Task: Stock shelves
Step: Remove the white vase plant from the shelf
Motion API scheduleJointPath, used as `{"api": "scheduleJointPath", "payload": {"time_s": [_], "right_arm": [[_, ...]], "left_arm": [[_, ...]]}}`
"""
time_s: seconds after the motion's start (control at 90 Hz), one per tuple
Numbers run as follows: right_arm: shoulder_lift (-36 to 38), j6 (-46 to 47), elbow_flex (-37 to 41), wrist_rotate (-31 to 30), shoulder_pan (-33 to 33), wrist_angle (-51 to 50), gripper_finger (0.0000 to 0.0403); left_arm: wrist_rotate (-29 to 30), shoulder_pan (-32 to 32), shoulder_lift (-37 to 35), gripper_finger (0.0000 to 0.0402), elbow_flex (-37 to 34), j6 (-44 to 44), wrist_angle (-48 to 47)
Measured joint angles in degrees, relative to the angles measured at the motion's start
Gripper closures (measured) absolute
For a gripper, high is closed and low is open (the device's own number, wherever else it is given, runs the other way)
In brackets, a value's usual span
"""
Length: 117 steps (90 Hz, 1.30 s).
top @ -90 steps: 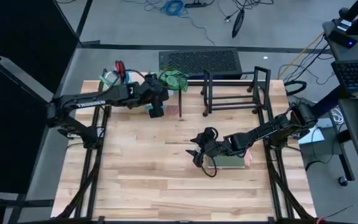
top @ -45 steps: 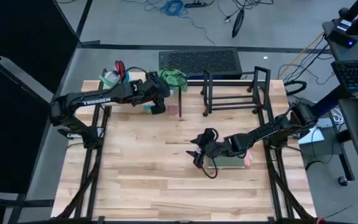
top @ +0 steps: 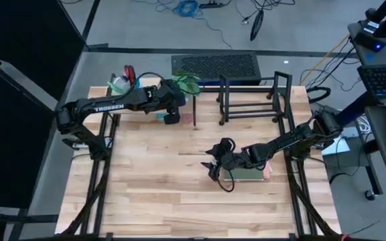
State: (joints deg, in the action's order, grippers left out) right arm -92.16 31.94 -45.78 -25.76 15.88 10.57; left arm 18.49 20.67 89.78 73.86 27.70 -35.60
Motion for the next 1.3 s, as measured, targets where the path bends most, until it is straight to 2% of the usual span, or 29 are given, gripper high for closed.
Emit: {"api": "scheduleJointPath", "payload": {"time_s": [0.111, 0.167, 0.433, 0.556, 0.656, 0.978, 1.3], "right_arm": [[0.0, 0.1, 0.0, 0.0, 0.0, -0.2, 0.0151], [0.0, 0.1, 0.0, 0.0, 0.0, -0.2, 0.0151], [0.0, -0.9, 0.0, 0.2, 0.7, -0.6, 0.0151], [0.1, -1.1, 0.0, 0.3, 1.2, -1.5, 0.0151], [1.2, -0.5, 0.0, 0.3, 2.0, -4.9, 0.0151], [5.4, 5.4, 0.0, -1.8, 6.5, -18.9, 0.0151], [5.1, 7.9, 0.1, -8.7, 10.5, -21.4, 0.0151]], "left_arm": [[0.0, 0.0, 0.0, 0.0378, 0.0, -0.2, -0.6], [0.0, -0.1, 0.1, 0.0392, 0.0, -0.2, -0.6], [3.0, -3.1, -0.9, 0.04, 0.0, -0.4, -2.5], [2.9, -6.2, -1.7, 0.0401, 2.9, -2.3, -6.7], [2.1, -9.9, -2.7, 0.0401, 5.1, -5.2, -13.8], [0.8, -27.7, -3.7, 0.0401, 6.3, -28.5, -31.2], [-1.0, -50.6, -3.7, 0.0401, -1.9, -61.2, -32.7]]}}
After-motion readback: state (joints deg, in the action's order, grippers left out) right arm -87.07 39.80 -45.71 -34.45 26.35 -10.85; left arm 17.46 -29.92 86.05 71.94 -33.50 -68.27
